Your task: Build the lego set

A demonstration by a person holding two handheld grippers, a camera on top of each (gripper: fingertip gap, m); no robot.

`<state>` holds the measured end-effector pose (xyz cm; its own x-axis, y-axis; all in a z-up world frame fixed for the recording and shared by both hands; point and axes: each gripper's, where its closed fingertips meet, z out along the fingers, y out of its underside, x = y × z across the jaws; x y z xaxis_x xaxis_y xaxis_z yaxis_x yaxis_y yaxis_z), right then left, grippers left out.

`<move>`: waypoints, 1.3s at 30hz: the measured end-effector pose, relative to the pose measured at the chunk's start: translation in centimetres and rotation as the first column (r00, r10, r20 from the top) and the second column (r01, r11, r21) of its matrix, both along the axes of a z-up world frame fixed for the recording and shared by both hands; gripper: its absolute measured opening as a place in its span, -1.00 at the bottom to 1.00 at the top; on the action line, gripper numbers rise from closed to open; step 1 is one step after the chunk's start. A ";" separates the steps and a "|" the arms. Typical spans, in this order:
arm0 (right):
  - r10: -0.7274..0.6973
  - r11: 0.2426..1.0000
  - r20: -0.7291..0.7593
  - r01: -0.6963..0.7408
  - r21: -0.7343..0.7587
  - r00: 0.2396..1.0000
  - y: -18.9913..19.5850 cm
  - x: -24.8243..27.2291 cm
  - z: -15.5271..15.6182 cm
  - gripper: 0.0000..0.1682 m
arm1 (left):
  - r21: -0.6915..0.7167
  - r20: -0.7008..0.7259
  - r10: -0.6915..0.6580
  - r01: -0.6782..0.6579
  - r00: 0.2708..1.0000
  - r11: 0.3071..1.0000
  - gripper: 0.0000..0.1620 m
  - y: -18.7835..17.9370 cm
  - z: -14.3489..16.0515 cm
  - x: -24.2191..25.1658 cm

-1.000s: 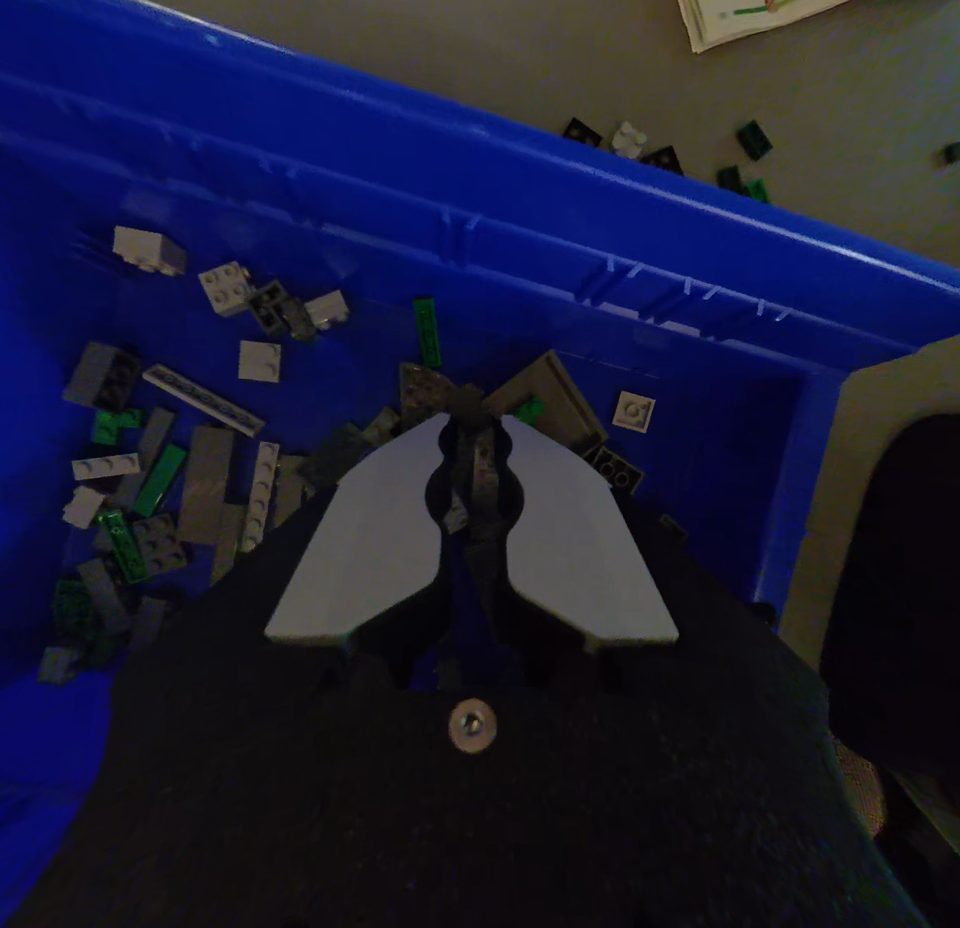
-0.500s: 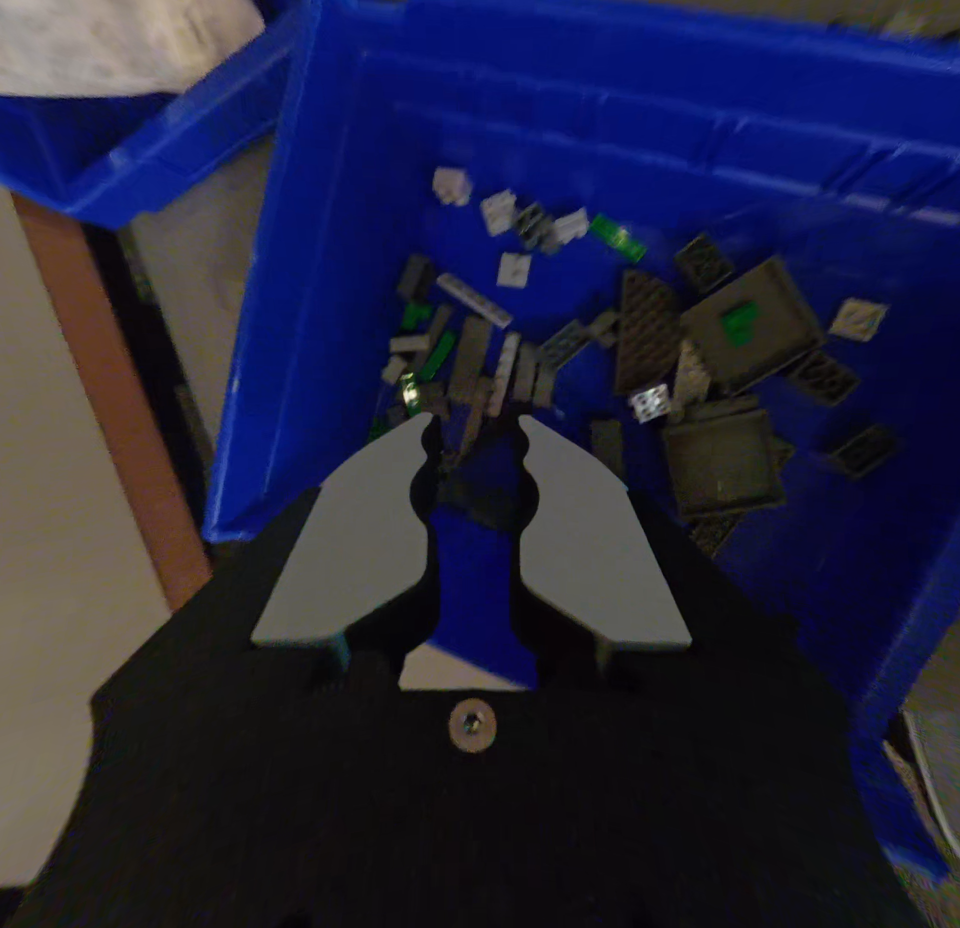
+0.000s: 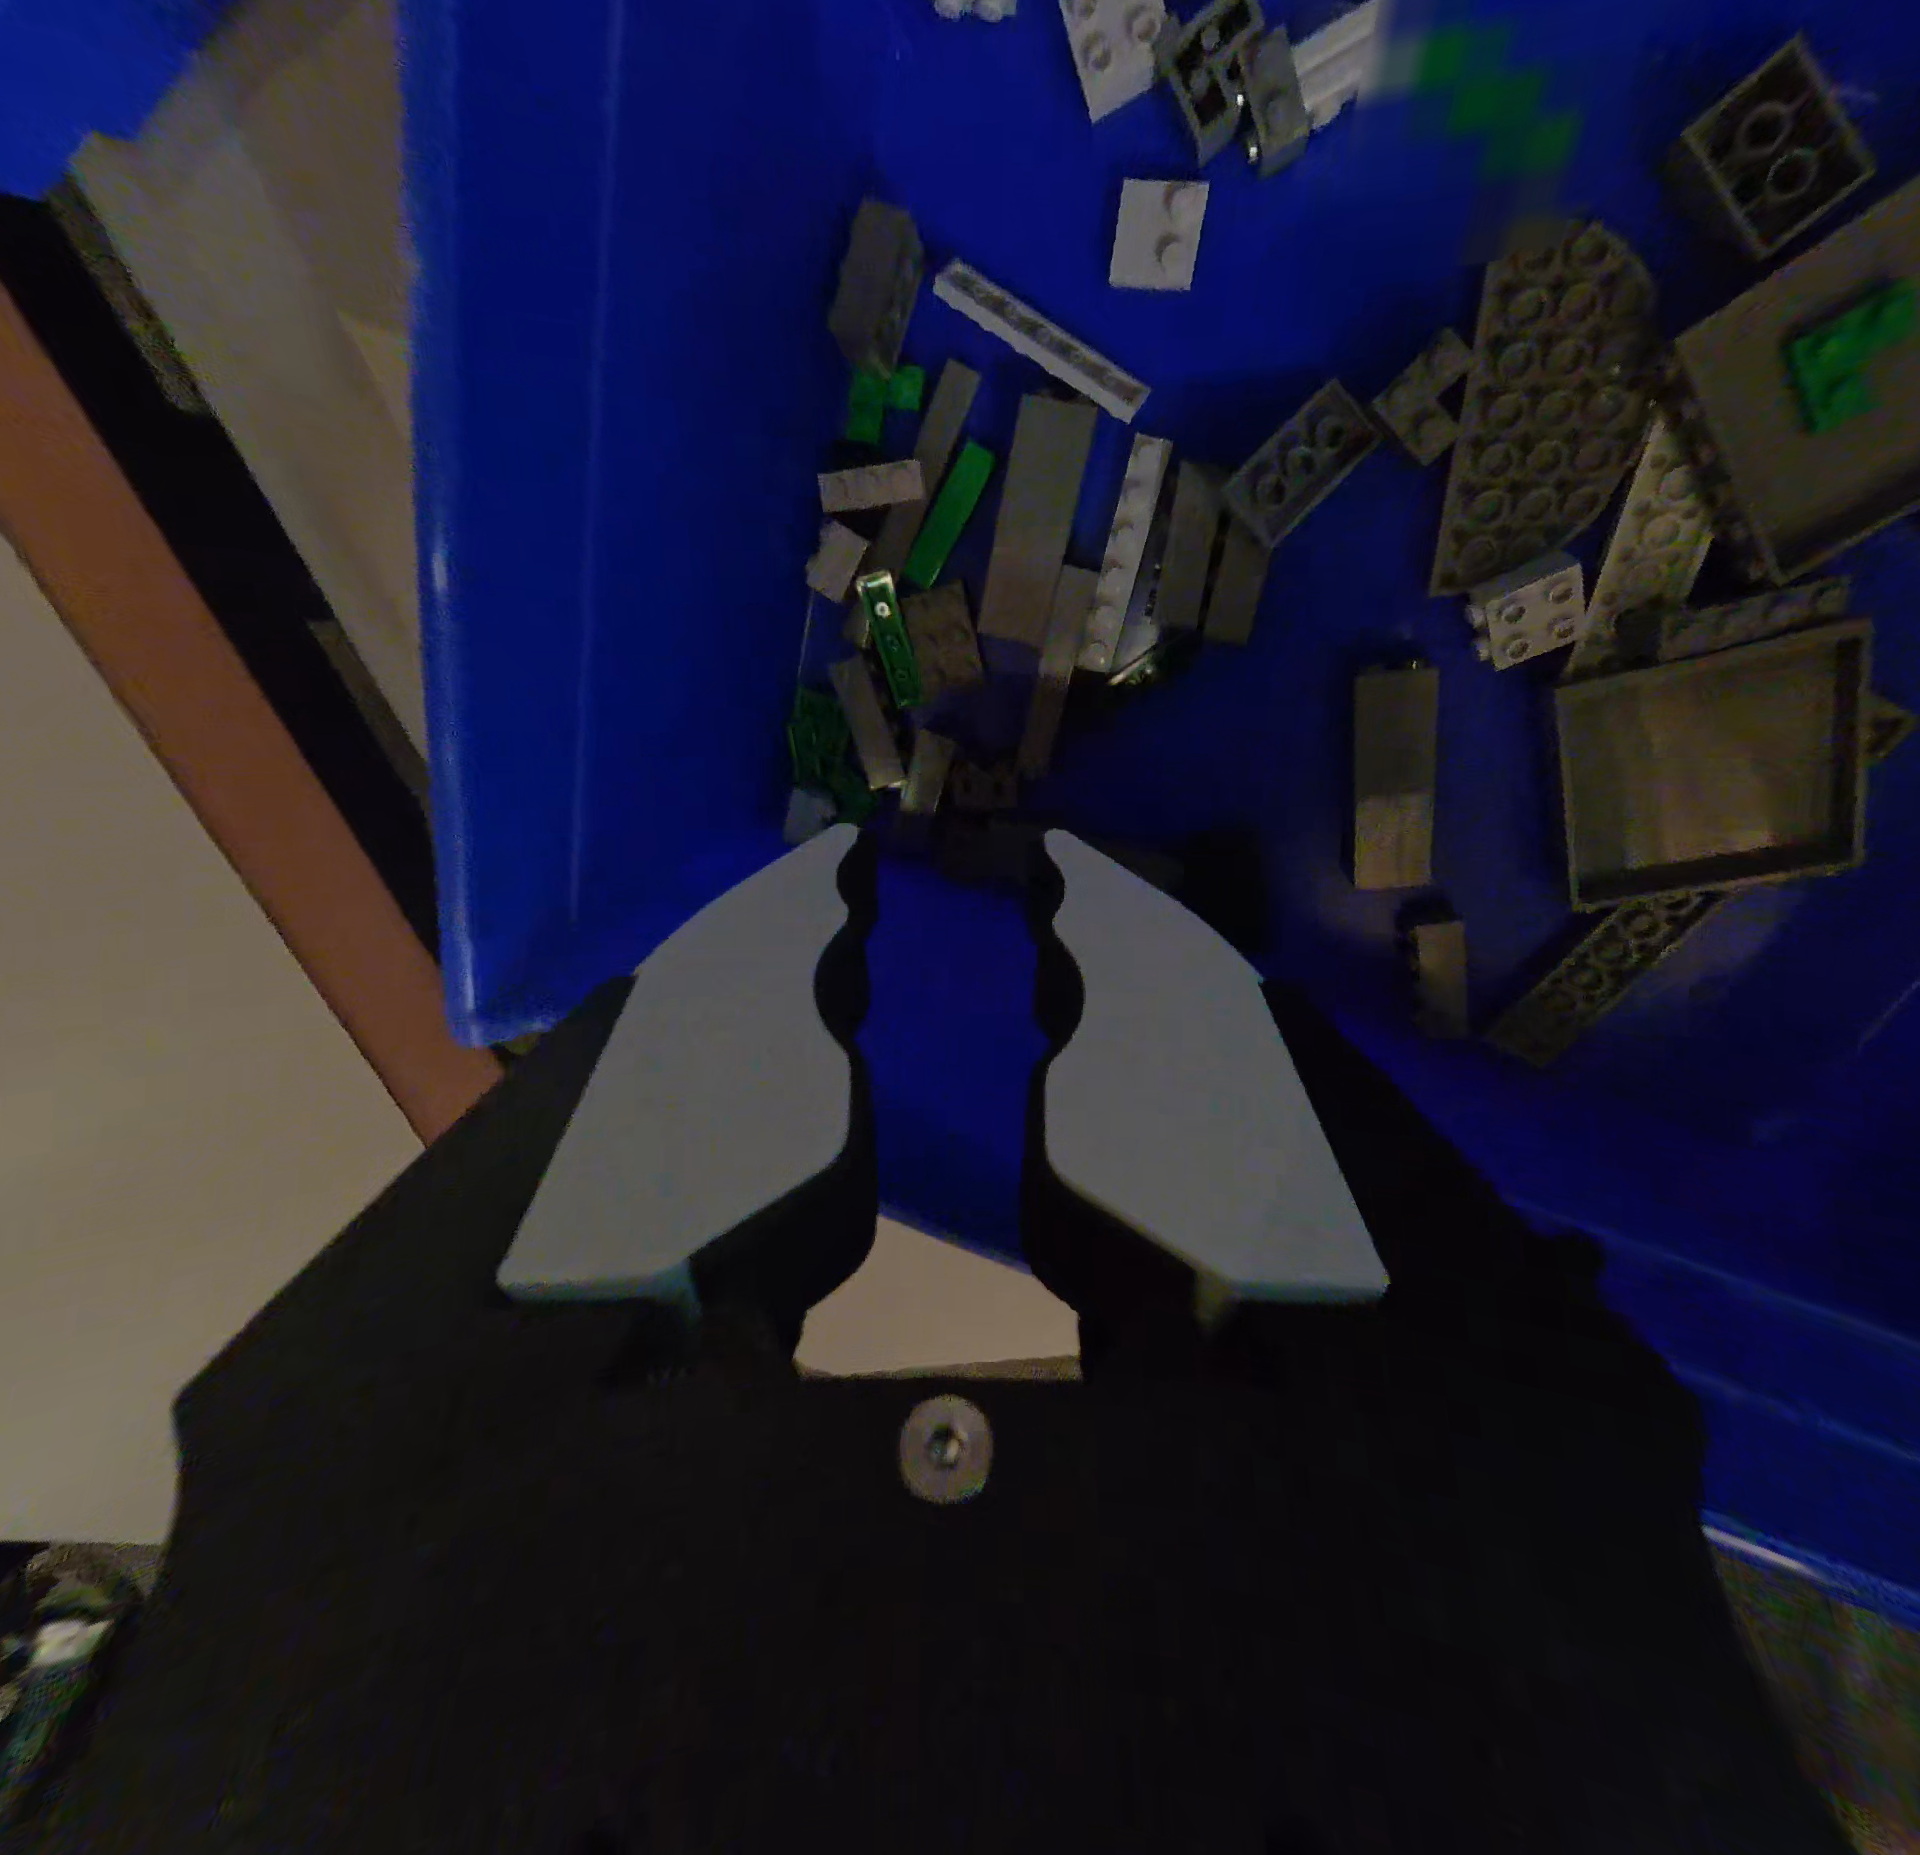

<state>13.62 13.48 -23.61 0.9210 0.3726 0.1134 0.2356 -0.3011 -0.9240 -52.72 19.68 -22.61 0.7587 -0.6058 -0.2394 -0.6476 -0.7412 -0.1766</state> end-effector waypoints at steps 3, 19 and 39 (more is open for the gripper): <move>0.001 1.000 0.000 -0.001 0.001 1.000 0.0 0.0 0.0 -1.00 | -0.068 -0.047 -0.038 0.035 0.998 0.997 -0.64 0.1 -1.1 -0.1; -0.001 1.000 -0.003 0.001 -0.002 1.000 -0.1 0.2 0.0 -1.00 | -0.367 -0.135 -0.180 0.120 0.974 0.922 -0.60 0.3 -6.2 1.0; -0.001 1.000 -0.001 0.001 -0.005 1.000 -0.1 0.2 -0.1 -1.00 | -0.057 0.144 -0.157 0.167 0.977 0.984 -0.88 6.1 -1.6 7.8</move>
